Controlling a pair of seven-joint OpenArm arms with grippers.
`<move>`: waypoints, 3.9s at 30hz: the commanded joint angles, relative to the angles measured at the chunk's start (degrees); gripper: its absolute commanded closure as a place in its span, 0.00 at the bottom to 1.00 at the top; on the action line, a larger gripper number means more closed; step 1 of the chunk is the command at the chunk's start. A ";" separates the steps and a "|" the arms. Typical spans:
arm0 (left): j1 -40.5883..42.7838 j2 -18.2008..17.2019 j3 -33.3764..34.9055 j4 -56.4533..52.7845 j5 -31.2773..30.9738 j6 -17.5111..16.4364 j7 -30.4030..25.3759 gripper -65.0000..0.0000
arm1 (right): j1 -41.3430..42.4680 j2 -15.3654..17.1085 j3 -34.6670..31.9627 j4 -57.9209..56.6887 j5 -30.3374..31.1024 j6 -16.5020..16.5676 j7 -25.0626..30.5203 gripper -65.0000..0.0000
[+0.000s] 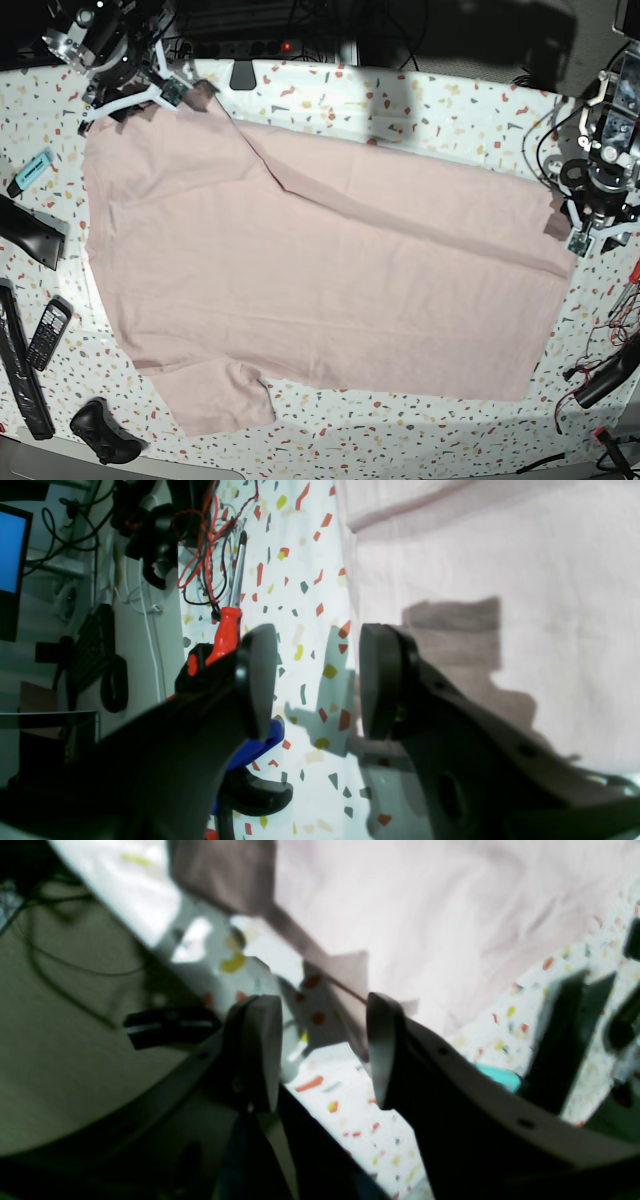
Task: Fold the T-shirt properly
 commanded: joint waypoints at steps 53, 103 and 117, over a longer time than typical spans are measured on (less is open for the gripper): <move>-0.76 -1.14 -0.48 0.96 3.23 0.83 -1.11 0.60 | 2.25 0.61 0.24 -9.22 -9.68 0.13 17.70 0.59; -0.74 -1.14 -0.48 0.96 3.17 0.81 -0.66 0.60 | 16.92 -6.16 0.26 -9.40 4.37 1.18 4.70 1.00; -0.74 -1.14 -0.48 0.96 3.15 0.81 -0.63 0.60 | 13.81 -2.99 0.42 -8.81 8.83 6.56 -0.02 1.00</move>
